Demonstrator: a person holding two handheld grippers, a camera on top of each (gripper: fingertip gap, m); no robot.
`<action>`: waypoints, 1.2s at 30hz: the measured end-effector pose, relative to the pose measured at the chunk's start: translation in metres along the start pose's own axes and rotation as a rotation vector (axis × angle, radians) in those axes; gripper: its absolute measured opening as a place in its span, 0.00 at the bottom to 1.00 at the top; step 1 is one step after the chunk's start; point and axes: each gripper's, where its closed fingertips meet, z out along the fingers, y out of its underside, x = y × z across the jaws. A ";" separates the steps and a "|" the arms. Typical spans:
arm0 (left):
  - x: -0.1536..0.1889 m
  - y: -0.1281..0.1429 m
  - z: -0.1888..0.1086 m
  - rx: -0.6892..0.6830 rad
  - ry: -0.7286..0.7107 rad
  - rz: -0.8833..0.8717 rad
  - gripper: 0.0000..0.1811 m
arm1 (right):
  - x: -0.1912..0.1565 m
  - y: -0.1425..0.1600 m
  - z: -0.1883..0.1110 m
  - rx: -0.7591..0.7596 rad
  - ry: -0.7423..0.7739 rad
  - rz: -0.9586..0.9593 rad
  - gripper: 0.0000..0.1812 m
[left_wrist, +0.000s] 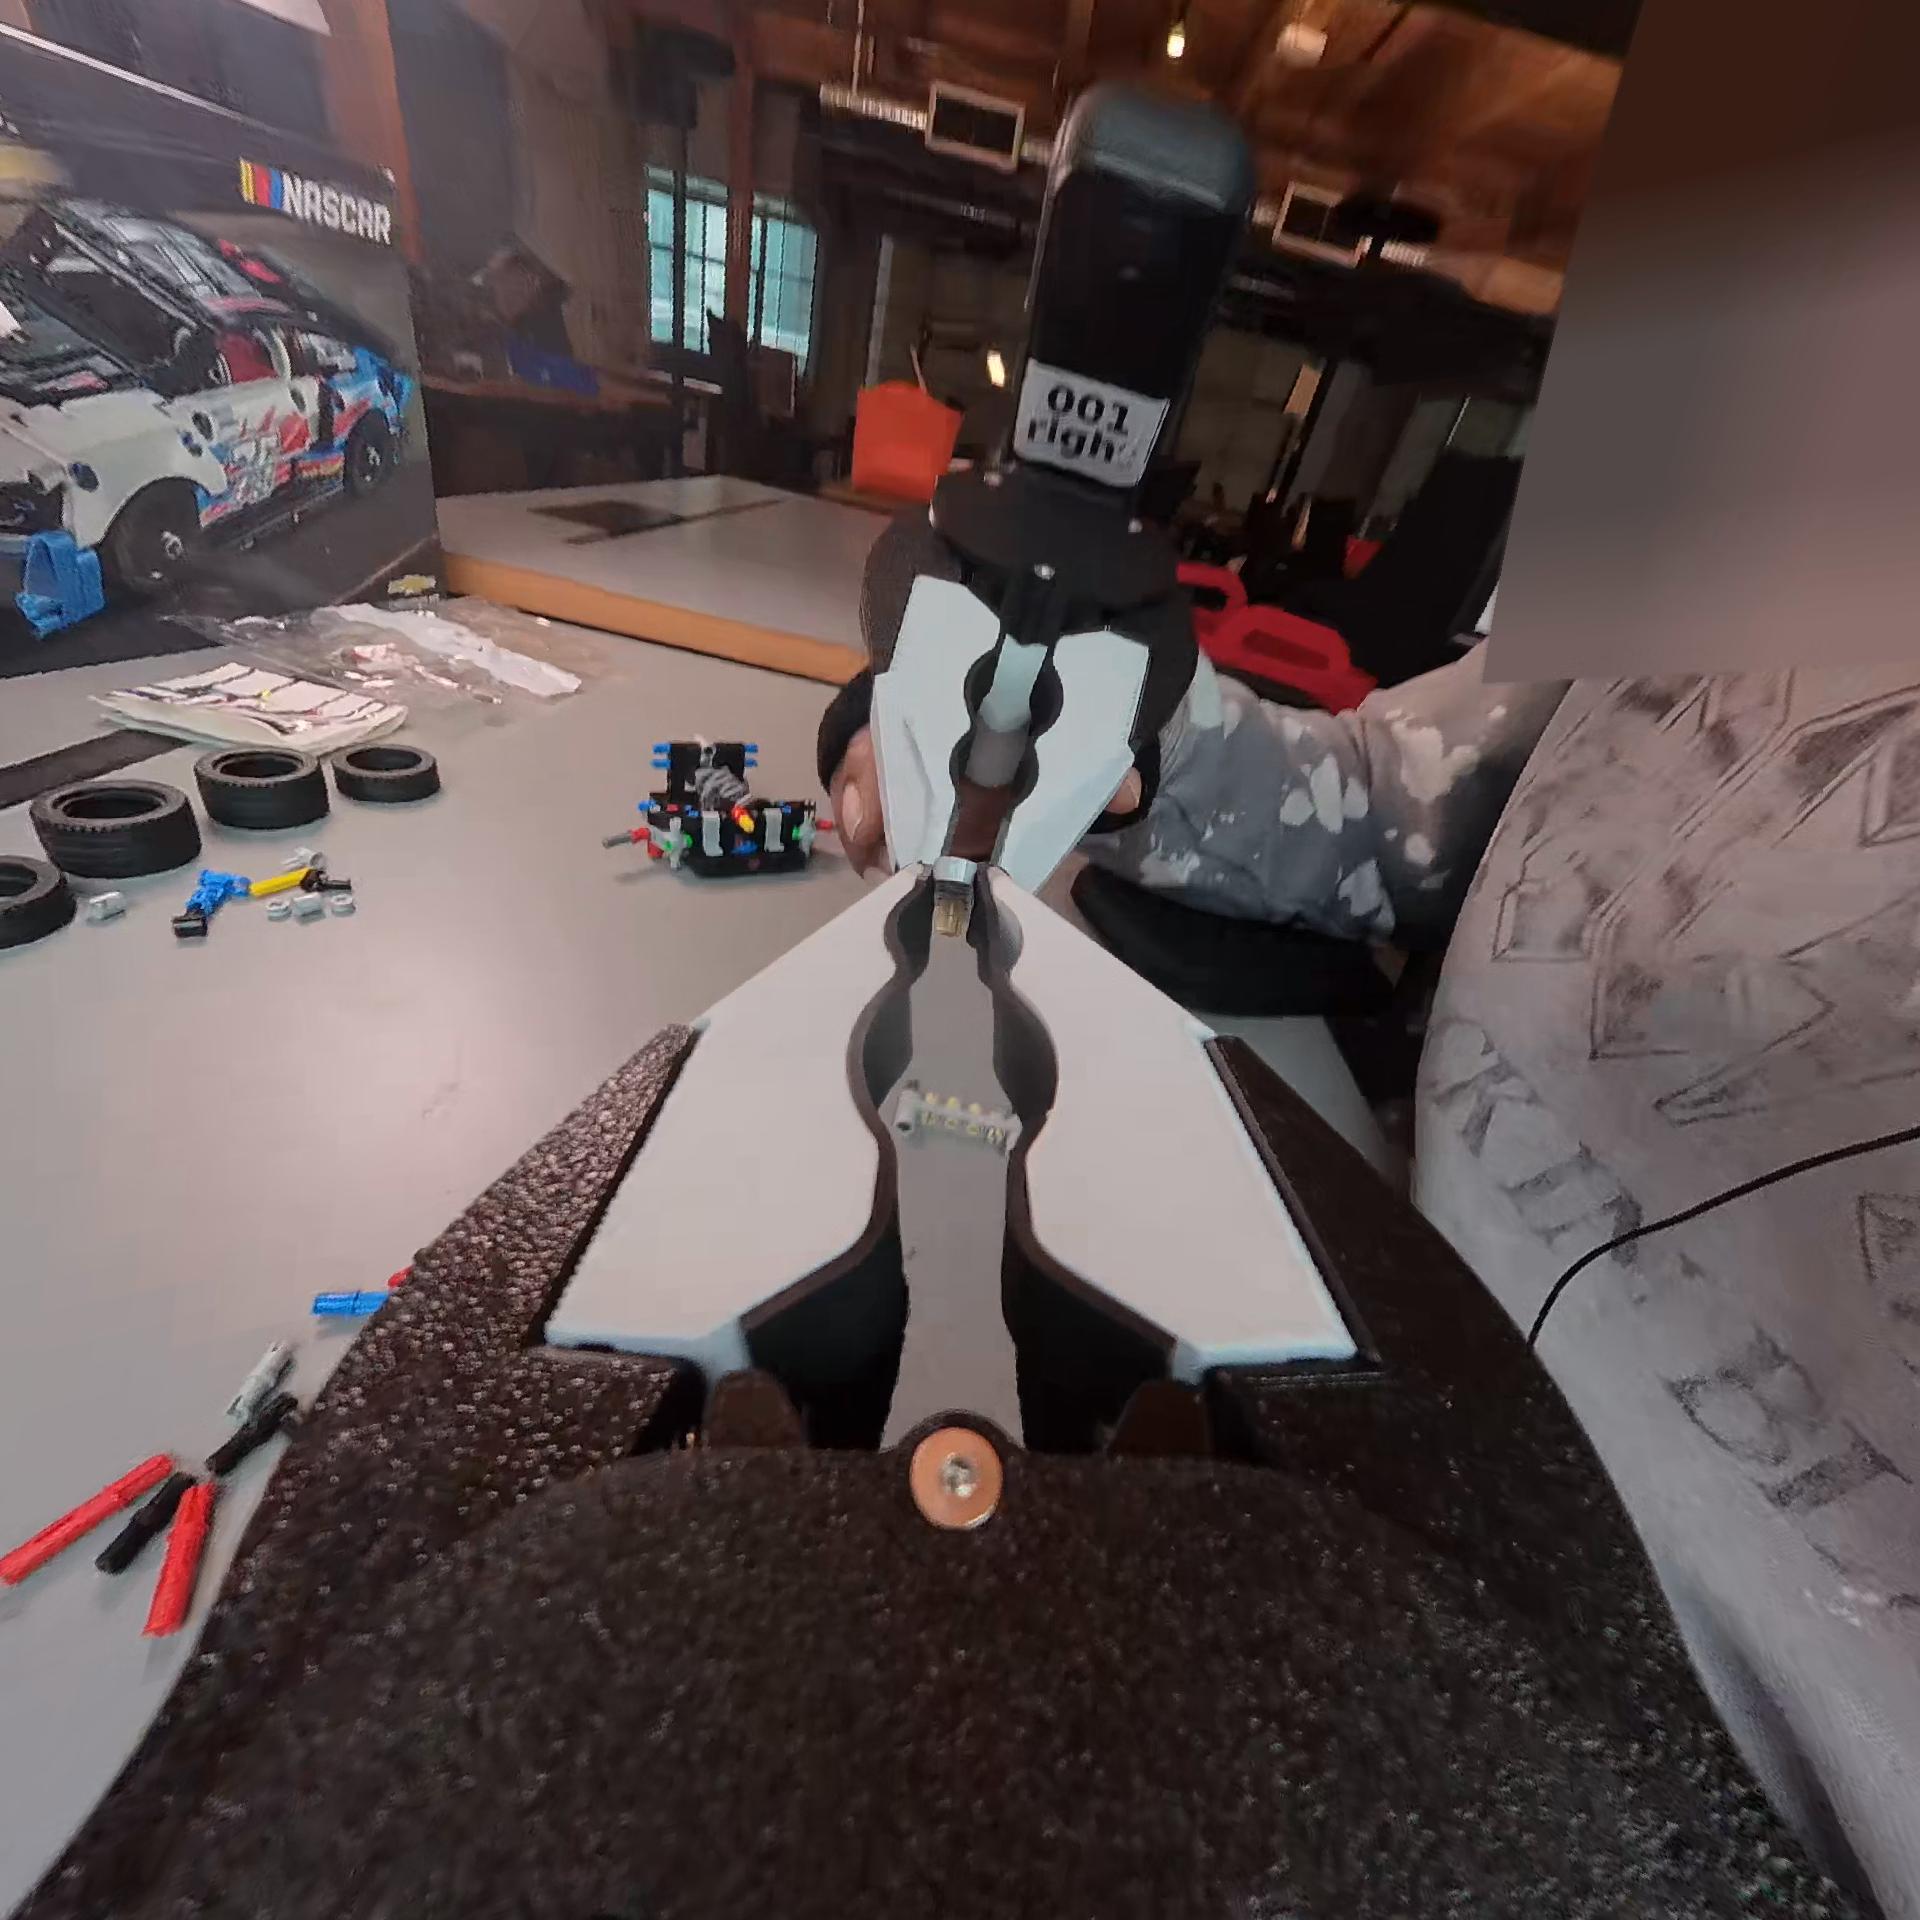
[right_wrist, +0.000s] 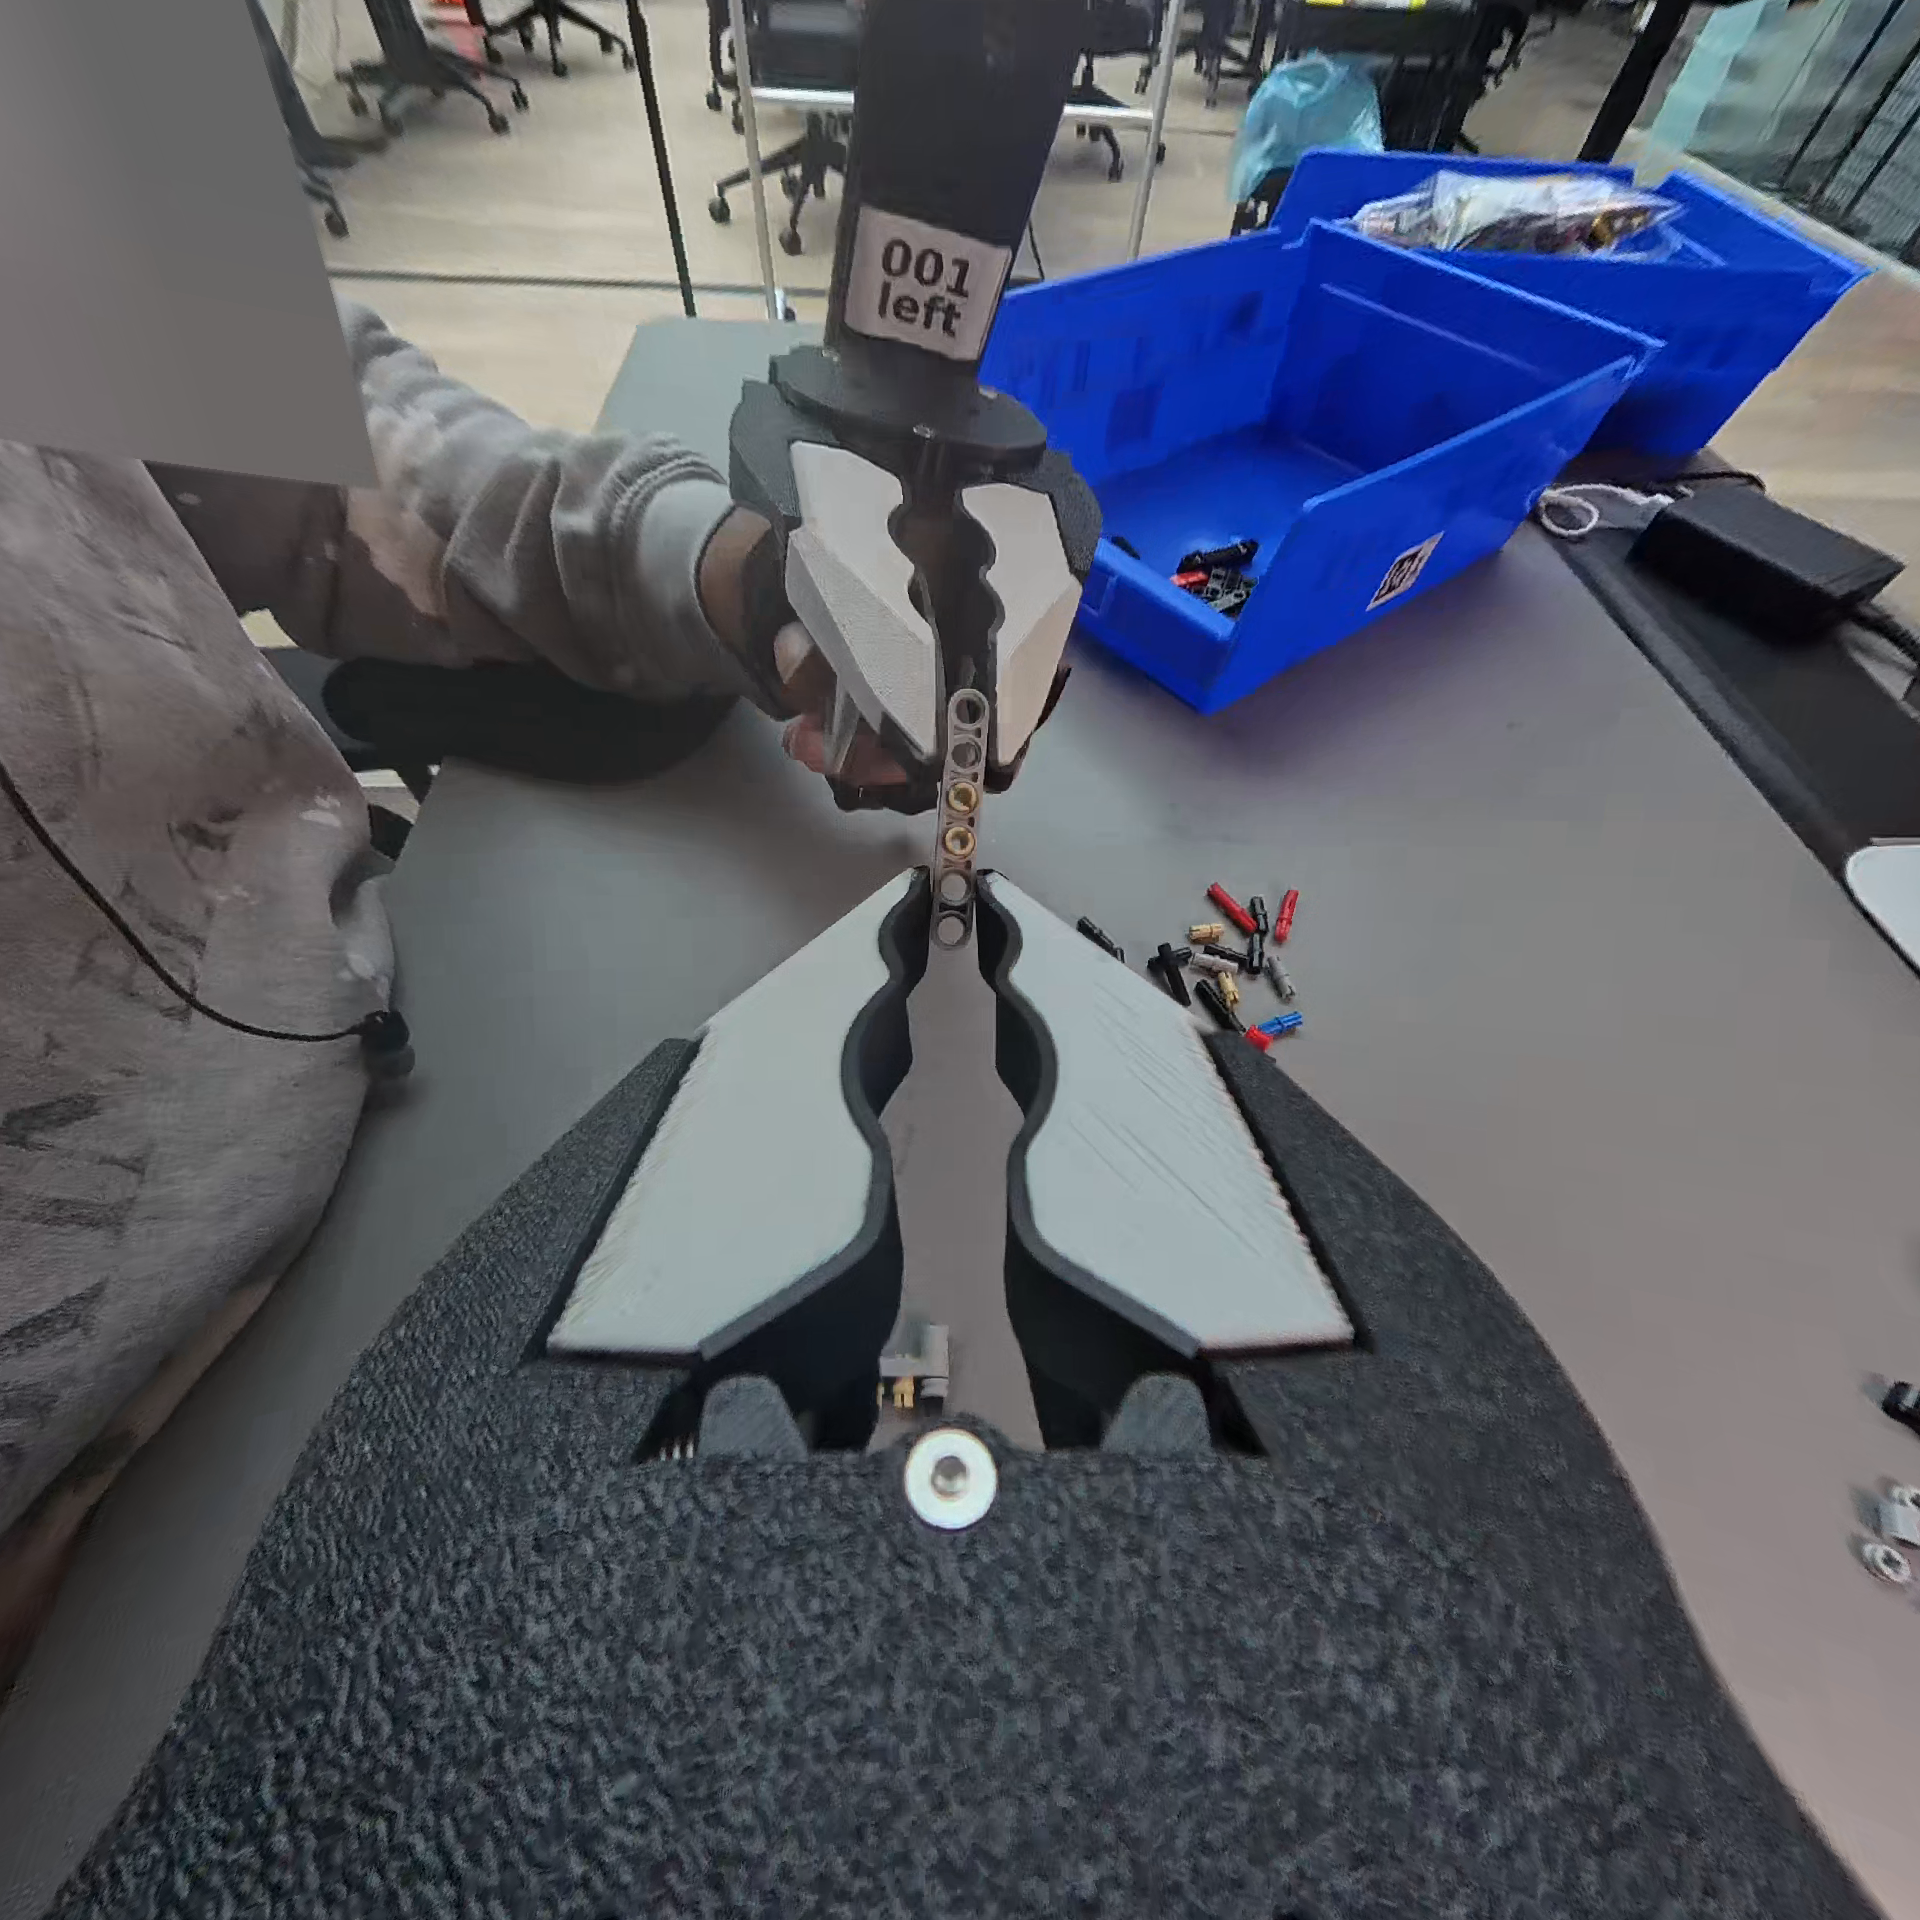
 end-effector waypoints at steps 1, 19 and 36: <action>0.000 -0.006 -0.002 0.045 0.007 -0.022 0.04 | 0.000 -0.004 -0.003 0.029 -0.006 0.008 0.05; -0.008 0.013 -0.001 -0.057 0.006 -0.108 0.17 | 0.007 0.004 0.001 0.064 -0.080 0.184 0.04; 0.008 0.048 0.003 -0.280 0.094 -0.151 0.04 | -0.018 0.025 0.011 -0.058 -0.208 0.158 0.04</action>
